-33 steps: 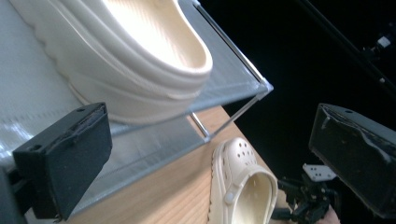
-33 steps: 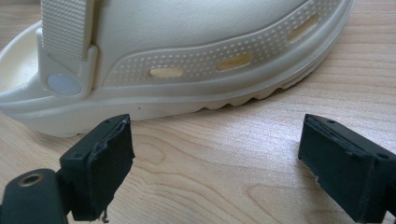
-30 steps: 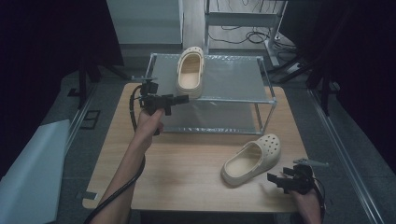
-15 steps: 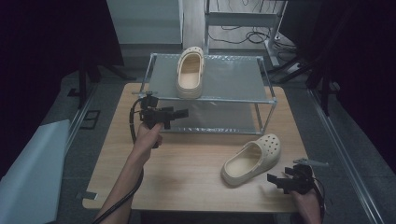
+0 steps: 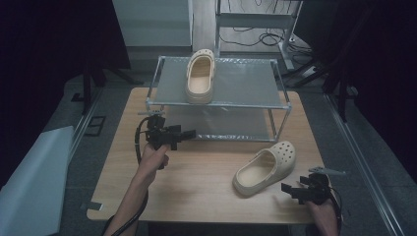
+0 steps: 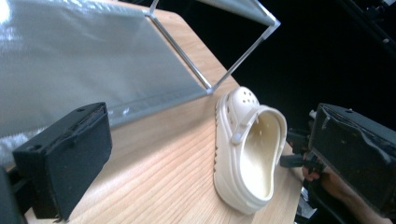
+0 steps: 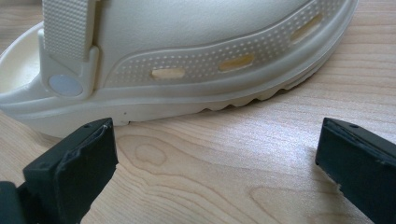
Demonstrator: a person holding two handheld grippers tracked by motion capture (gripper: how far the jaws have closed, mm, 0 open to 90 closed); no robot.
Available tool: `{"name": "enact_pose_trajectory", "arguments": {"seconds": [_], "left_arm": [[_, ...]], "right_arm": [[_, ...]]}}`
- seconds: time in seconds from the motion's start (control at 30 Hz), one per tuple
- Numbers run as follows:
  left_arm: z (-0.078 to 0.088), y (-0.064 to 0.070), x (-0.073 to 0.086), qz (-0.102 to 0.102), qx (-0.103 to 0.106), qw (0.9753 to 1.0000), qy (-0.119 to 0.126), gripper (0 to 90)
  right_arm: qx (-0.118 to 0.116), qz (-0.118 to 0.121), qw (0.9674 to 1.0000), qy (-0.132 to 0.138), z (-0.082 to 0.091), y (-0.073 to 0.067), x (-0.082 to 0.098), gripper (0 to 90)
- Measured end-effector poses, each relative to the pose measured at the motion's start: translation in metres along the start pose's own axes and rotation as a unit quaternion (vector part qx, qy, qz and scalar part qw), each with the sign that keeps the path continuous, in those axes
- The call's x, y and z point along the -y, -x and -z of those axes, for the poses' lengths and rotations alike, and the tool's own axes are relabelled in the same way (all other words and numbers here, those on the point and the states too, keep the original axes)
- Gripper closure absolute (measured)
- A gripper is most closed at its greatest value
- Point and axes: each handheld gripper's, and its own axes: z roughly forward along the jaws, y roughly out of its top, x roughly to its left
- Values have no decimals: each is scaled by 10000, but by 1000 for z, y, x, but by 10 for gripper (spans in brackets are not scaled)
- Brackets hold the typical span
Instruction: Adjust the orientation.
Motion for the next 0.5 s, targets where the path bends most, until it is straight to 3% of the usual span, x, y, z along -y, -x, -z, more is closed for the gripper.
{"name": "enact_pose_trajectory", "arguments": {"seconds": [0.5], "left_arm": [[-1, -19, 46, 41, -293, 9995, -91, 0]], "right_arm": [[66, 80, 9999, 4, 0, -4, 0, 0]]}}
